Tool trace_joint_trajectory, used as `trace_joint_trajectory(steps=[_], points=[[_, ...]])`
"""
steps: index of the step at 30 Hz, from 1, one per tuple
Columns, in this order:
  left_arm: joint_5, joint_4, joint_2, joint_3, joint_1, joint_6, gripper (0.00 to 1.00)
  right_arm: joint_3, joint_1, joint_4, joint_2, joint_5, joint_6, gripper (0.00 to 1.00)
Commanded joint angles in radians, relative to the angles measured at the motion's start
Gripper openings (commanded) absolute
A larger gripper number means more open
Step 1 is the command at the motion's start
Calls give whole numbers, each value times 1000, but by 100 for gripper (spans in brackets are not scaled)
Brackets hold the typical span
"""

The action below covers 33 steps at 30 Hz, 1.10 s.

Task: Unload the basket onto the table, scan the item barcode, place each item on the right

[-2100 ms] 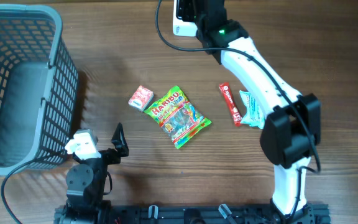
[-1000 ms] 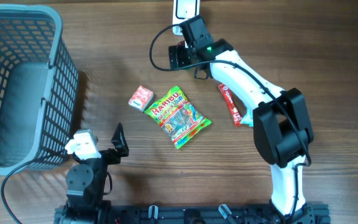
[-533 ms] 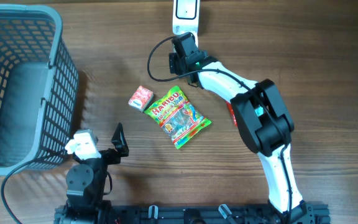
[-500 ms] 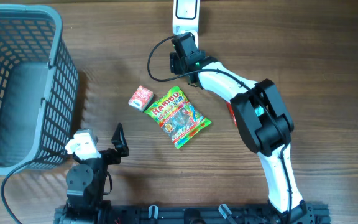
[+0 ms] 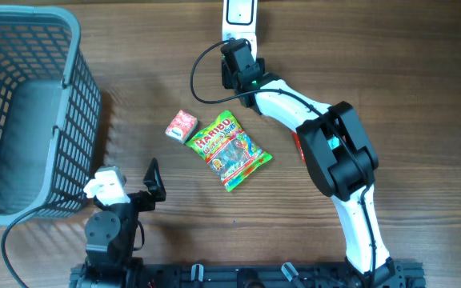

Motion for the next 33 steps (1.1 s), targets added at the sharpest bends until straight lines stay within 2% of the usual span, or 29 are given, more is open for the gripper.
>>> trace_joint_trajectory(steps=[1, 3, 5, 9, 11, 13, 15, 18, 20, 25, 28, 29, 31, 32, 33], points=[[-6, 4, -3, -8, -6, -12, 100, -1, 0, -40, -19, 15, -3, 49], [-6, 4, -3, -8, -6, -12, 100, -1, 0, -98, -82, 3, -13, 45], [-6, 4, -3, -8, -6, -12, 100, -1, -2, -233, -188, -61, -24, 43], [-6, 4, -3, -8, -6, -12, 100, -1, -39, -574, -376, -423, -70, 45], [-6, 4, -3, -8, -6, -12, 100, -1, -82, -748, -431, -672, -154, 45], [-6, 4, -3, -8, -6, -12, 100, -1, -137, -869, -438, -1132, -442, 47], [-6, 4, -3, -8, -6, -12, 100, -1, -163, -904, -437, -1423, -740, 47], [-6, 4, -3, -8, -6, -12, 100, -1, -173, -823, -437, -1778, -990, 47], [-6, 4, -3, -8, -6, -12, 100, -1, -173, -741, -437, -1913, -1035, 47], [-6, 4, -3, -8, -6, -12, 100, -1, -173, -694, -437, -1927, -986, 47], [-6, 4, -3, -8, -6, -12, 100, -1, -173, -694, -437, -1840, -972, 44], [-6, 4, -3, -8, -6, -12, 100, -1, -173, -687, -437, -1739, -903, 40], [-6, 4, -3, -8, -6, -12, 100, -1, -172, -687, -434, -1465, -699, 41], [-6, 4, -3, -8, -6, -12, 100, -1, -173, -698, -431, -1165, -450, 47], [-6, 4, -3, -8, -6, -12, 100, -1, -173, -732, -431, -995, -330, 52]])
